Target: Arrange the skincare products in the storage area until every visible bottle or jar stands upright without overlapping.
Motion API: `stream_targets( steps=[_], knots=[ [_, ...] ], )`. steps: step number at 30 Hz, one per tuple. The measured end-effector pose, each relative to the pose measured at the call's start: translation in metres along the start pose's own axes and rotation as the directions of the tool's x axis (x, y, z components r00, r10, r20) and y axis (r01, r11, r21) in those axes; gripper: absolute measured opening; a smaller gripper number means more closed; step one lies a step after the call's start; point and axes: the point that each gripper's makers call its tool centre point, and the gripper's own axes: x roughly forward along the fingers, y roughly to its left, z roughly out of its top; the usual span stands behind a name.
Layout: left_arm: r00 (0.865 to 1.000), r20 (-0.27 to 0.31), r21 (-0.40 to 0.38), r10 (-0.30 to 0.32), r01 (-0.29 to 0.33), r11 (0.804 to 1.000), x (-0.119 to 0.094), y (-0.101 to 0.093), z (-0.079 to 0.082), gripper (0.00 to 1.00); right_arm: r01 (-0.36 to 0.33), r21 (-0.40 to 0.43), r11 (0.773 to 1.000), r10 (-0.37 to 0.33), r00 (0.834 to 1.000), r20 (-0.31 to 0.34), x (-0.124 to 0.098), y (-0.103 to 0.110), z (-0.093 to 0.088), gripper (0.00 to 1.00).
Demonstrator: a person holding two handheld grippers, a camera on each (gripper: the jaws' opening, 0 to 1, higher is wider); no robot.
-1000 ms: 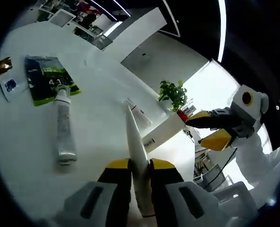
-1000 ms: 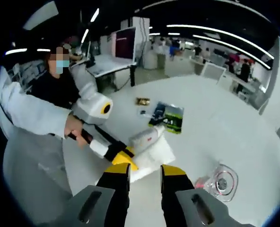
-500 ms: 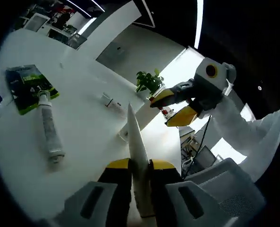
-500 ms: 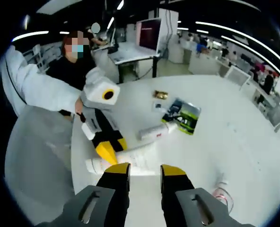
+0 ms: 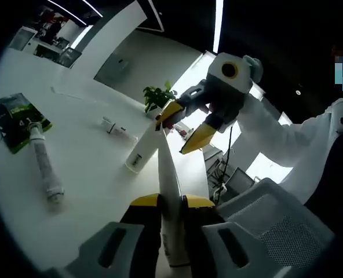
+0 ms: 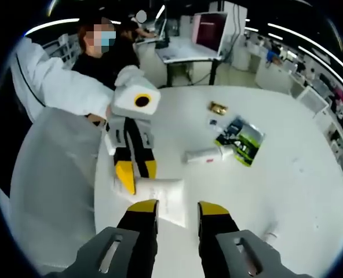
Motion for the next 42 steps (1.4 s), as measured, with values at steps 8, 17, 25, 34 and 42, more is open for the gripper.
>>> stream_targets(
  steps=[8,17,25,34,42],
  knots=[
    [1.0,-0.005,0.044,-0.025,0.025,0.999,-0.003,-0.006,-0.002,0.08,-0.045,-0.019,0.999,0.044,0.998,-0.053,-0.001,0.008,-0.003,0.04],
    [1.0,0.003,0.138,-0.008,0.007,0.99,0.007,-0.01,0.013,0.08,-0.02,-0.061,0.998,0.015,0.997,-0.074,-0.026,0.003,0.007,0.0],
    [1.0,0.0,0.211,-0.007,0.007,0.977,0.018,-0.014,0.024,0.09,-0.019,-0.1,0.995,0.012,0.997,-0.071,-0.039,-0.002,0.024,0.0],
    [1.0,-0.018,0.272,0.008,-0.003,0.962,0.025,-0.013,0.032,0.09,-0.052,-0.178,0.983,0.036,0.995,-0.093,-0.048,0.005,0.043,0.0],
    [0.996,-0.092,0.377,-0.015,0.048,0.925,0.028,-0.025,0.026,0.09,-0.162,-0.193,0.968,0.138,0.982,-0.132,-0.053,0.027,0.036,0.0]
  ],
)
